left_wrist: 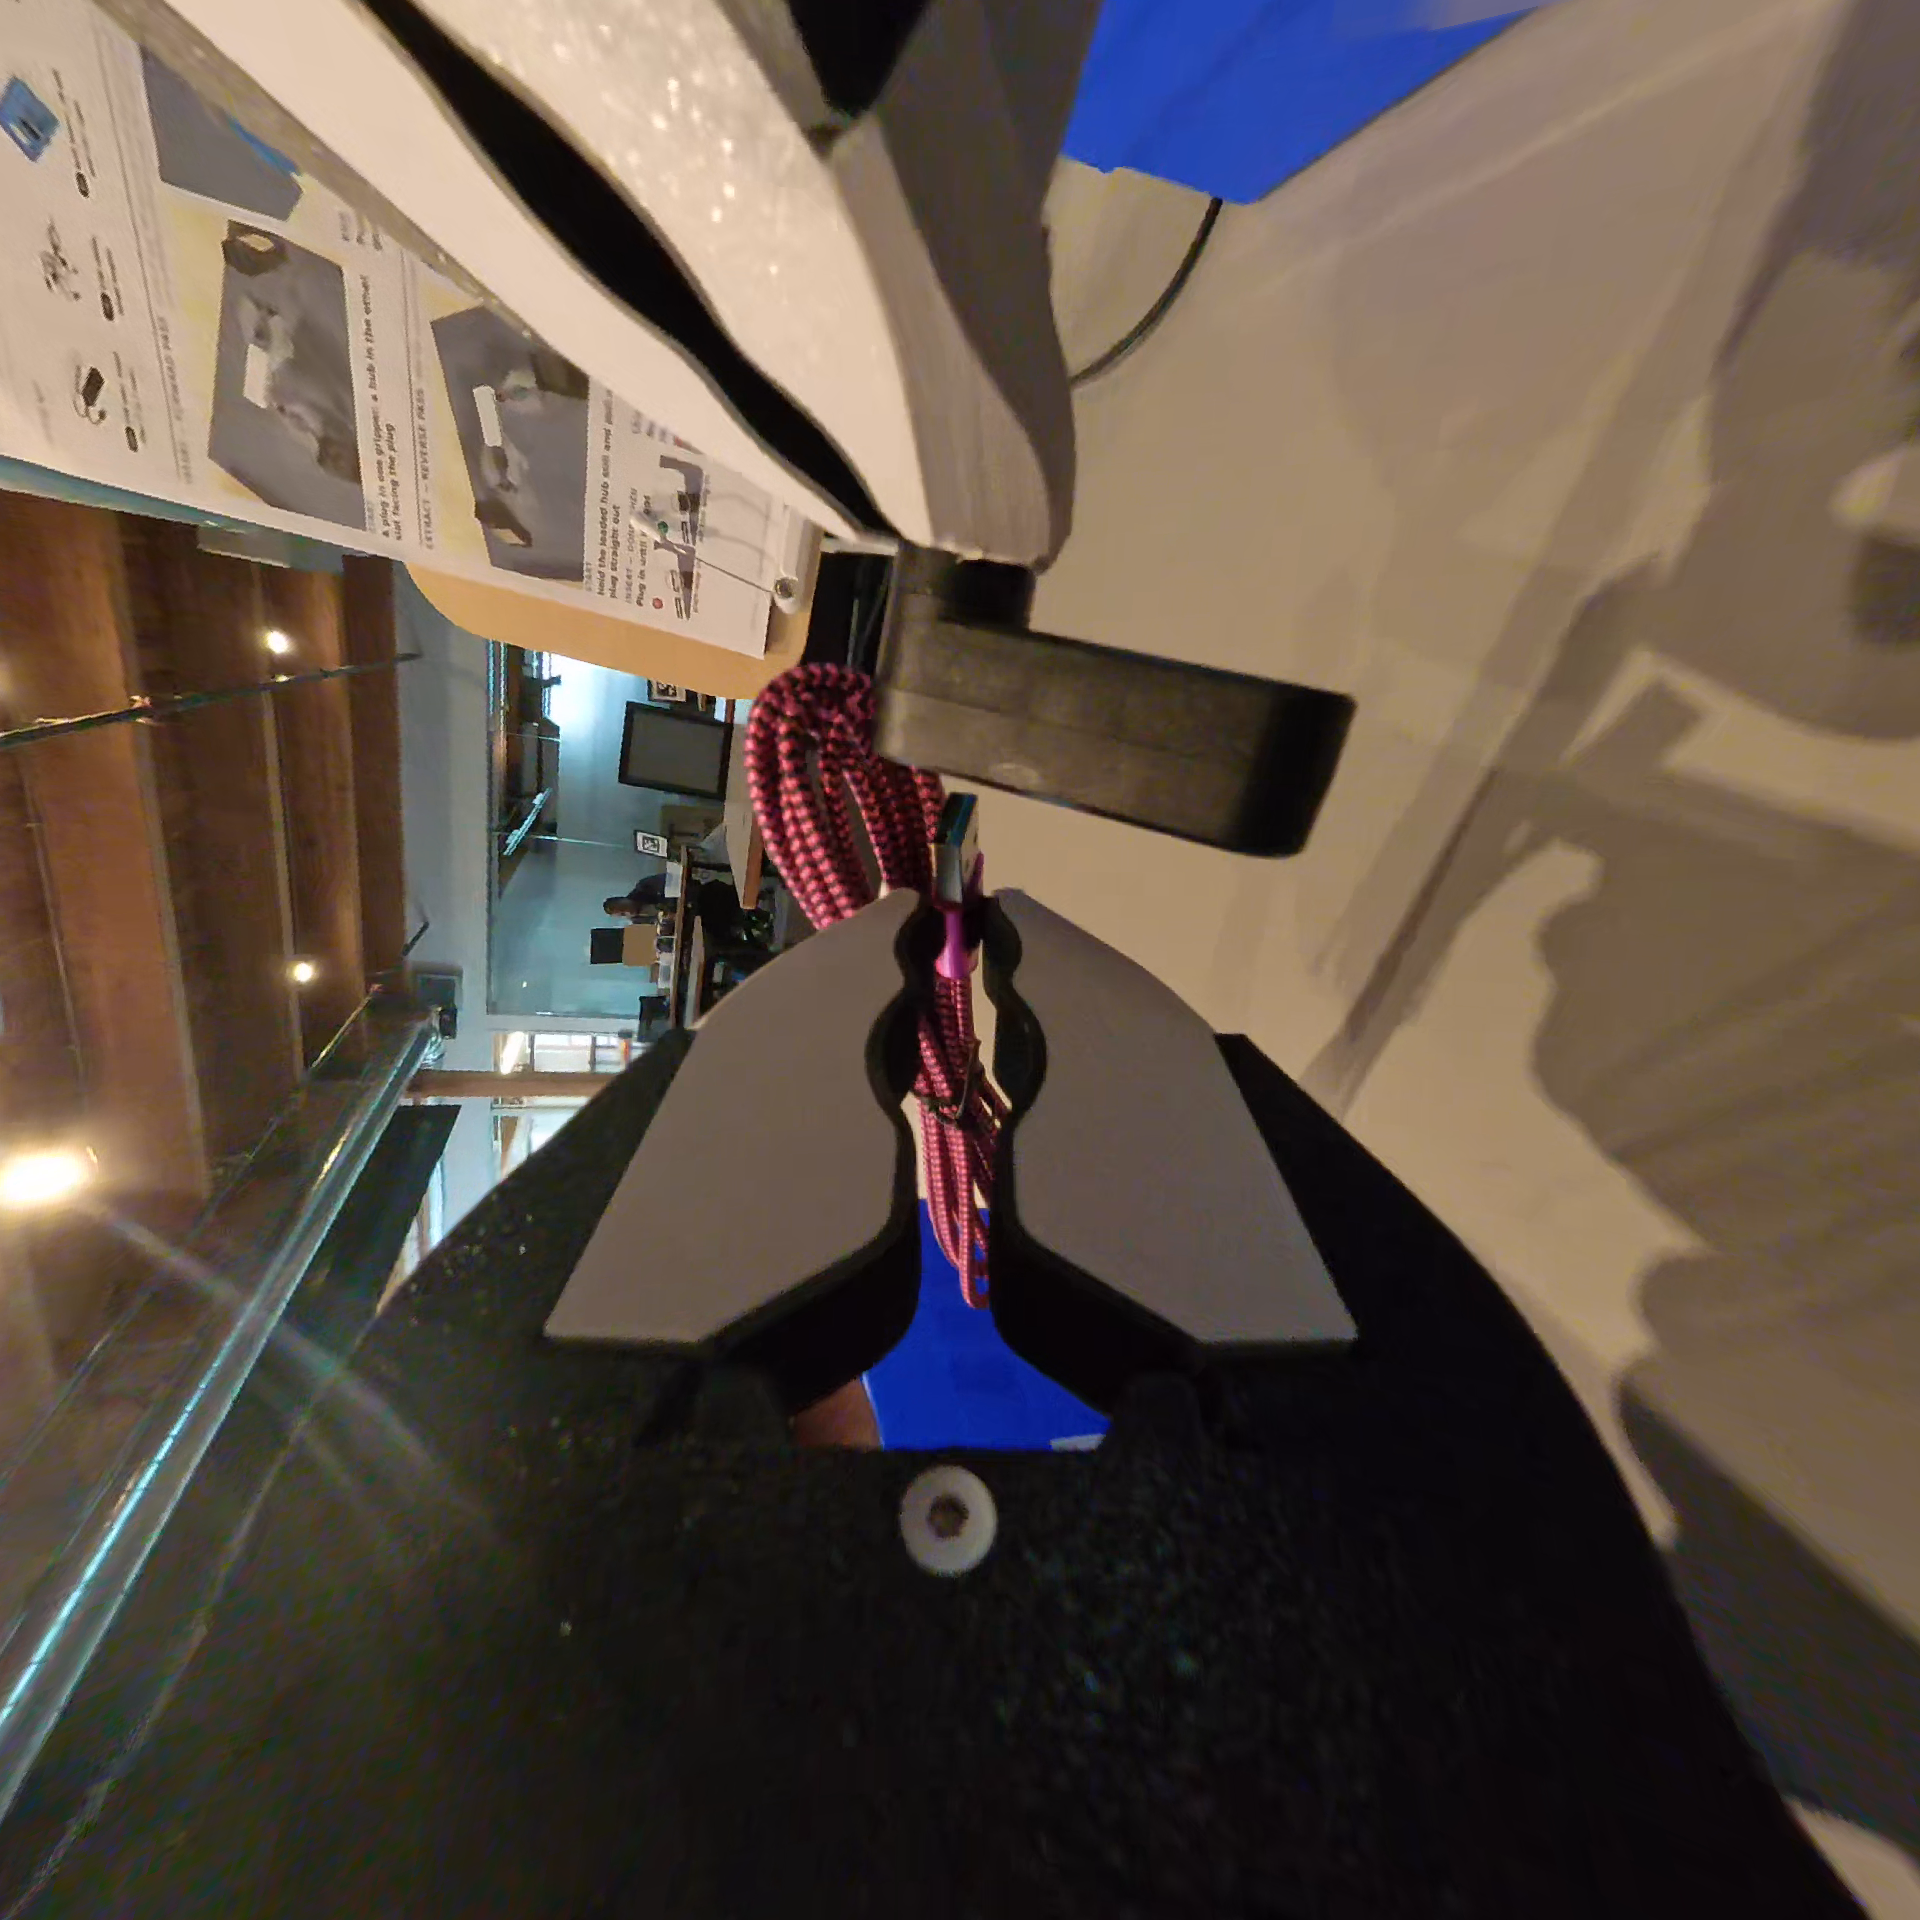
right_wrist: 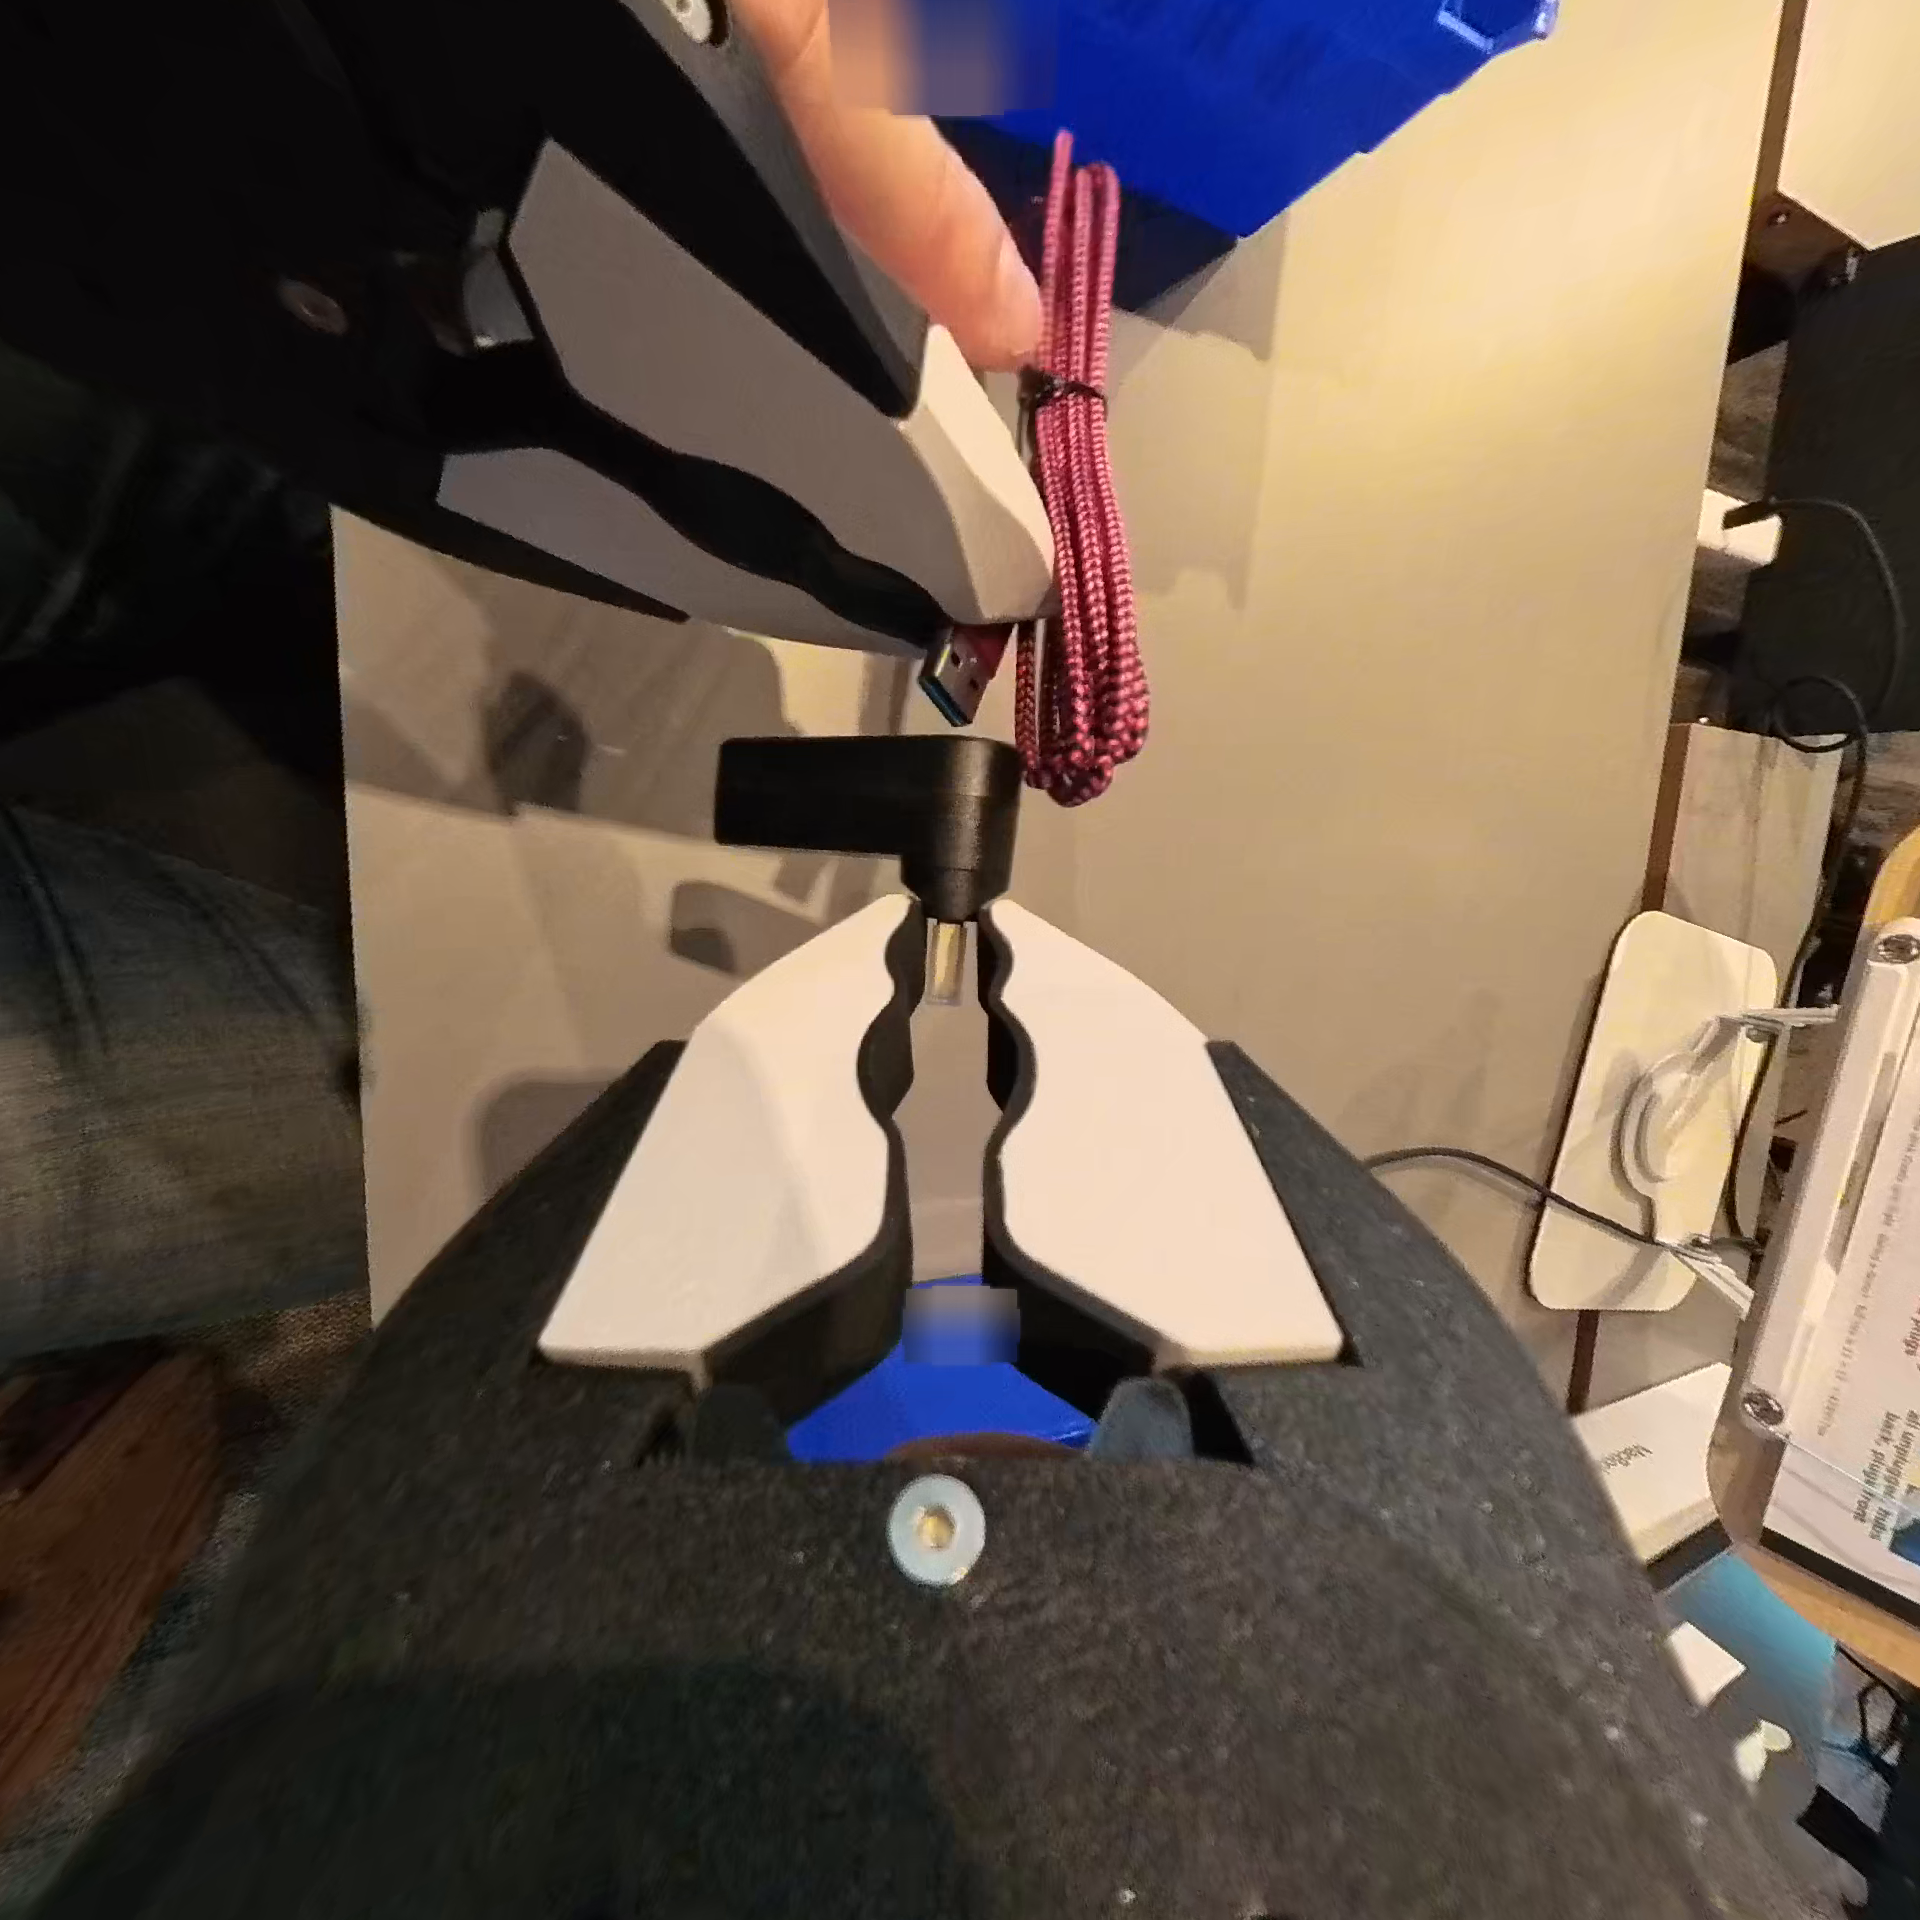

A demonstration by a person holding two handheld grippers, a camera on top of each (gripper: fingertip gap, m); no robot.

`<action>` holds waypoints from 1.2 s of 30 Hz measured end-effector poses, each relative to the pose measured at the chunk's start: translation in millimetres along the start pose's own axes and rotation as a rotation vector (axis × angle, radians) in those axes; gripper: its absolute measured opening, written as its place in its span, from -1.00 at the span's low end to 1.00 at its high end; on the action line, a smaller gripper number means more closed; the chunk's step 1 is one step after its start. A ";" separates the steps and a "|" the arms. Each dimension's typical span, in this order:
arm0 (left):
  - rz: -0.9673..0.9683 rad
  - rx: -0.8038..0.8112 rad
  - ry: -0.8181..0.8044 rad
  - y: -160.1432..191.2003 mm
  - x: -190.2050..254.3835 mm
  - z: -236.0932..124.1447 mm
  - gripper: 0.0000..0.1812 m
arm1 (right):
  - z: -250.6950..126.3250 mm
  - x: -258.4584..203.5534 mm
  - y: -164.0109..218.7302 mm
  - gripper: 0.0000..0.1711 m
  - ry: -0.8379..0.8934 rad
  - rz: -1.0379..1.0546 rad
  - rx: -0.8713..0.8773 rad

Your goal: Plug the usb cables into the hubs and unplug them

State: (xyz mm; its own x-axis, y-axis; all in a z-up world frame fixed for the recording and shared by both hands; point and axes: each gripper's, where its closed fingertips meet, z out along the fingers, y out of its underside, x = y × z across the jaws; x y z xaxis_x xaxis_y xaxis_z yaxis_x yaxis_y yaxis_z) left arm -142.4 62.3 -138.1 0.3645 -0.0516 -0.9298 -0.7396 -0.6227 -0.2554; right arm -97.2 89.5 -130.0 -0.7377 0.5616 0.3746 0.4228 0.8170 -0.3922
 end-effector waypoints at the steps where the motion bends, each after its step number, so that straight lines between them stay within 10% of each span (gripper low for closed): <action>1: -0.004 -0.006 0.008 0.7 1.2 0.4 -0.92 | 0.3 0.8 -0.2 -0.91 0.014 -0.007 -0.006; 36: -0.020 -0.068 0.118 3.0 19.8 -5.6 -0.93 | 5.7 -7.2 -4.5 -0.90 0.144 -0.105 -0.193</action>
State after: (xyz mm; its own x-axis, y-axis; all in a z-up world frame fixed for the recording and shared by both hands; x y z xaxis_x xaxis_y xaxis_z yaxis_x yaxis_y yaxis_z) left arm -134.1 55.1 -155.7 0.4457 -0.1277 -0.8860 -0.6931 -0.6756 -0.2513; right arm -96.8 81.1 -135.7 -0.7064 0.4737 0.5260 0.4503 0.8741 -0.1823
